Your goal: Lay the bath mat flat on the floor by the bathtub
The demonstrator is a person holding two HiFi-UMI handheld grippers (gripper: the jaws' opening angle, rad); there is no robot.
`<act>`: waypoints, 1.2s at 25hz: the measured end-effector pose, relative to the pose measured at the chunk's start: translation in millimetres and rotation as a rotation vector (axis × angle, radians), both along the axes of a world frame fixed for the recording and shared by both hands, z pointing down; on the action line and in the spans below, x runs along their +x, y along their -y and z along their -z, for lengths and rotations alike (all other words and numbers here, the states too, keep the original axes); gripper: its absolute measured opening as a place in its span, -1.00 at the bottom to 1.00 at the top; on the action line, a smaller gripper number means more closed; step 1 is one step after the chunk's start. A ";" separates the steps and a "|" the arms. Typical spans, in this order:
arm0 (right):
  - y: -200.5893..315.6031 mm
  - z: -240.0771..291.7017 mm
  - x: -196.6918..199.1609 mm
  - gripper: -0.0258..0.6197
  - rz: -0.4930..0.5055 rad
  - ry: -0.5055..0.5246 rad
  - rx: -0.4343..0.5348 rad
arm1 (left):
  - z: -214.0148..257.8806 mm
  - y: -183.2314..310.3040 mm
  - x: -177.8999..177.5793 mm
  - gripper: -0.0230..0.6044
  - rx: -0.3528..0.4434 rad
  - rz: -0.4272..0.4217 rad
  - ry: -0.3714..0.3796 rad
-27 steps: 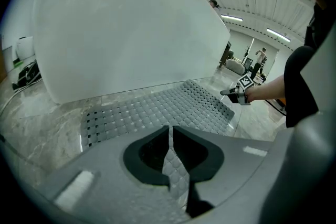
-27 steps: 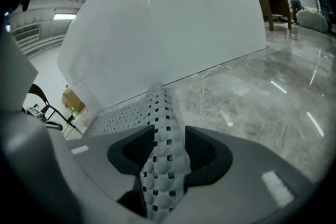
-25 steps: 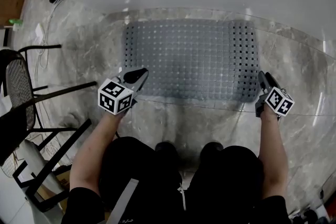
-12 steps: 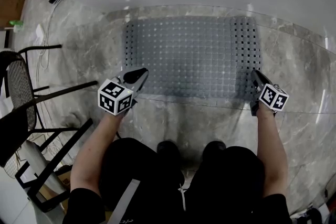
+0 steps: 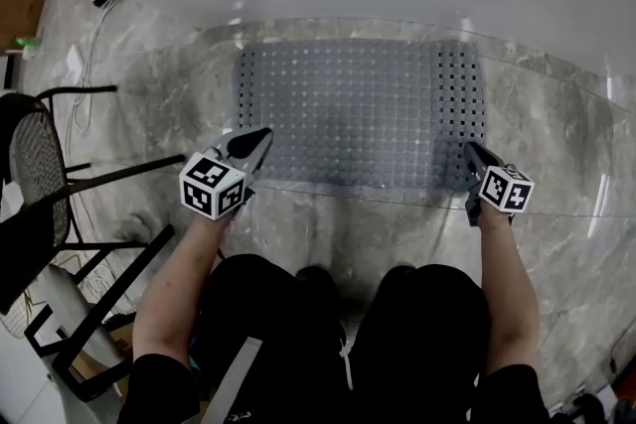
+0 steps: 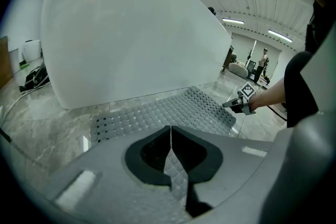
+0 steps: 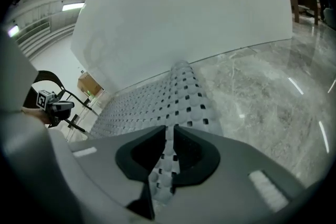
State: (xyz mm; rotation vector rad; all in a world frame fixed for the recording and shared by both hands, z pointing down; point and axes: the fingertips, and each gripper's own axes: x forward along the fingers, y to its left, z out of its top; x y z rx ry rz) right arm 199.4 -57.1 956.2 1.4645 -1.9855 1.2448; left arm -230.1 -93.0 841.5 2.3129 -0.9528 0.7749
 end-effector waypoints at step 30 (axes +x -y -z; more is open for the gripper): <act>-82.6 704.8 -161.5 -0.92 0.375 0.190 0.324 | 639.3 -124.8 22.7 -0.91 0.229 0.174 -0.098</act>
